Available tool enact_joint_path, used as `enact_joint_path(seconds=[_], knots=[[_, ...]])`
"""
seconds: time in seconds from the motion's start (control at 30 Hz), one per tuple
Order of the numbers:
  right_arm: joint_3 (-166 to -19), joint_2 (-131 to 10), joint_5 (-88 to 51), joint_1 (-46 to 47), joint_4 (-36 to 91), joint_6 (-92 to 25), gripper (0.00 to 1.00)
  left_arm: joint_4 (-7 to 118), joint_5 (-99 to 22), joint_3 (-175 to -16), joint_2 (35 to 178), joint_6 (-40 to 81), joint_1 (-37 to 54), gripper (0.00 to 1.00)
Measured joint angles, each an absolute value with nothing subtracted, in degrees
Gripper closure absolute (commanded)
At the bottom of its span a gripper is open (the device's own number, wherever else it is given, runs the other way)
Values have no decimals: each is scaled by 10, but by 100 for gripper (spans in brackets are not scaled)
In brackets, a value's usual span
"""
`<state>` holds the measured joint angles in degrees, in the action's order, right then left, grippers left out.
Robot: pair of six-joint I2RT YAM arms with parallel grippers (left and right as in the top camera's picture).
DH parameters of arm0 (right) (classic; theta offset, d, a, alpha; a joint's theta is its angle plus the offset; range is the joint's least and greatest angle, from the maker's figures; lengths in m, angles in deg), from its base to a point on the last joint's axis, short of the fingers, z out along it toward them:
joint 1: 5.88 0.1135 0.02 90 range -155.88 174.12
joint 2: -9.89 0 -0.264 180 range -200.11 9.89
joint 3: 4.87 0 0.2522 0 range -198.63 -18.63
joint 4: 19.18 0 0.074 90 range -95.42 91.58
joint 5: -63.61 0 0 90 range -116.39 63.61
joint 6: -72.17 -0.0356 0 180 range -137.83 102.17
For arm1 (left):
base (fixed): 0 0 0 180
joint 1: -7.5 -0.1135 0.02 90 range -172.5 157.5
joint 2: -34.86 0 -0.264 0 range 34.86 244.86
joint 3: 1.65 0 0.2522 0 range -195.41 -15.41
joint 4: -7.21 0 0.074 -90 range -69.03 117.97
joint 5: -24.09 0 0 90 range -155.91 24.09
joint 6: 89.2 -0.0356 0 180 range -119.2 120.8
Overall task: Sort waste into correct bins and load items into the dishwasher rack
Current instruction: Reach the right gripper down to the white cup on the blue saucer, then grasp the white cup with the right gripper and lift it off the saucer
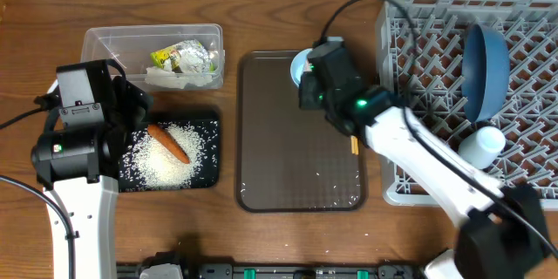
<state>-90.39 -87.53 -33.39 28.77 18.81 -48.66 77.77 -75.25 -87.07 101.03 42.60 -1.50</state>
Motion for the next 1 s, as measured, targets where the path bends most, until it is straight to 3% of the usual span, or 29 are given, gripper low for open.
enact_joint_path(seconds=[0.13,0.4,1.0], knots=[[-904,-907,-343,288,167,-489,62,777,-753,-871,1010,426,-15,1],[-904,-909,-405,288,135,-494,51,778,-752,-871,1010,426,-15,1],[-904,-1002,-519,287,20,-467,44,777,-753,-871,1010,426,-15,1]])
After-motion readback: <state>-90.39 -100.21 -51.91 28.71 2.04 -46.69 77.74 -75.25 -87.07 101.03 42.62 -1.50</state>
